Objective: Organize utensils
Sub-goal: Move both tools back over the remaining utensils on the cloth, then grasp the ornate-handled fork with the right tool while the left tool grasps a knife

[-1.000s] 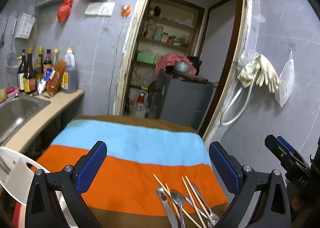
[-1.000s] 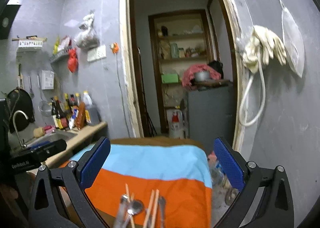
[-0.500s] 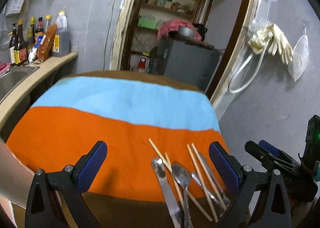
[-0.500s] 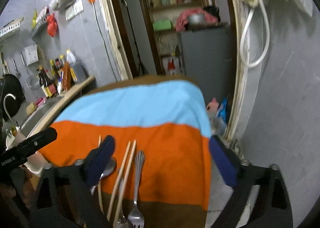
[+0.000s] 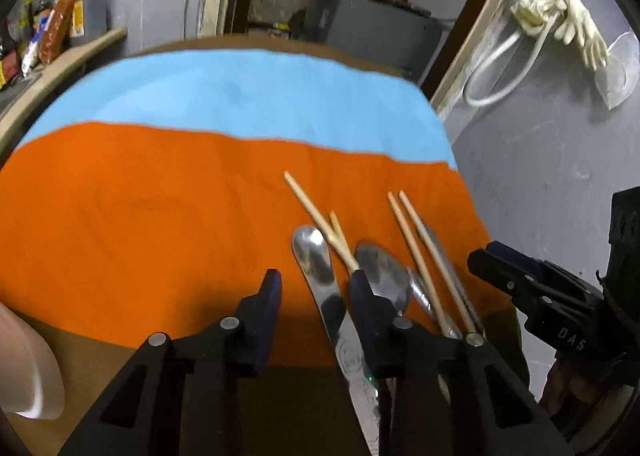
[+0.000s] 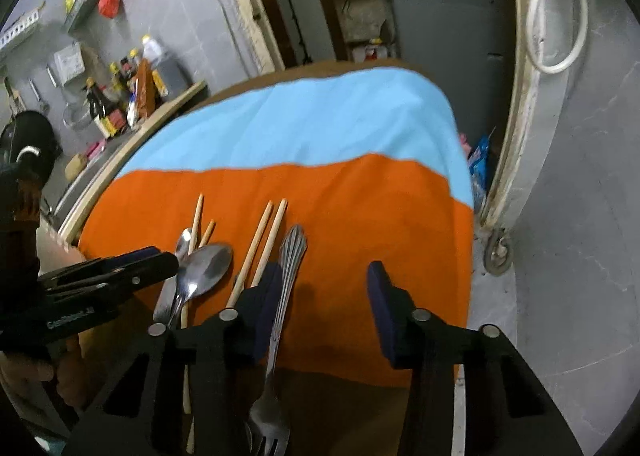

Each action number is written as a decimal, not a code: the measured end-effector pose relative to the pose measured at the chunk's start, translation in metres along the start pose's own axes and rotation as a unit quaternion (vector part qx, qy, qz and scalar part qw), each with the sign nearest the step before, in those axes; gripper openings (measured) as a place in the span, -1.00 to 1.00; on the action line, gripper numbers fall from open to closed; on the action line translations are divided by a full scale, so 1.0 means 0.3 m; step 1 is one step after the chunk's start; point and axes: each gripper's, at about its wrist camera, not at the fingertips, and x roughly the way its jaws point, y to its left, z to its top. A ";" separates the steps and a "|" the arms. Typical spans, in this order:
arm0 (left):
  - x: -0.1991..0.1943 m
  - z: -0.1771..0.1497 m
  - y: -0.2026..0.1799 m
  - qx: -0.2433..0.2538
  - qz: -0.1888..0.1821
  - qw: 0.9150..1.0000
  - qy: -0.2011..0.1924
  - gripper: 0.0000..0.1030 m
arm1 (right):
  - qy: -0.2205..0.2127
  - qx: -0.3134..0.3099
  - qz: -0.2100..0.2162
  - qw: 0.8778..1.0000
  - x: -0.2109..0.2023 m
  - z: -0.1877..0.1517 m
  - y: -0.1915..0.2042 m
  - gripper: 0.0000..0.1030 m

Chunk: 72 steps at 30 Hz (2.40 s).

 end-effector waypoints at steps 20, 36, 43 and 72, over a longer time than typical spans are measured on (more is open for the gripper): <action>0.049 0.036 -0.032 0.027 -0.050 0.997 0.057 -0.69 | 0.079 -0.089 -0.069 0.990 0.061 -0.005 0.140 -0.45; 0.023 0.014 -0.016 0.007 -0.070 0.994 0.086 -0.84 | 0.138 -0.064 -0.076 0.985 0.063 0.006 0.139 -0.83; -0.066 -0.016 0.022 -0.032 -0.064 0.996 0.048 -0.88 | 0.116 0.004 -0.061 0.991 0.022 0.005 0.114 -0.86; -0.287 -0.078 0.079 0.002 -0.101 0.993 -0.056 -0.88 | -0.016 0.118 0.001 0.993 -0.198 -0.182 0.153 -0.87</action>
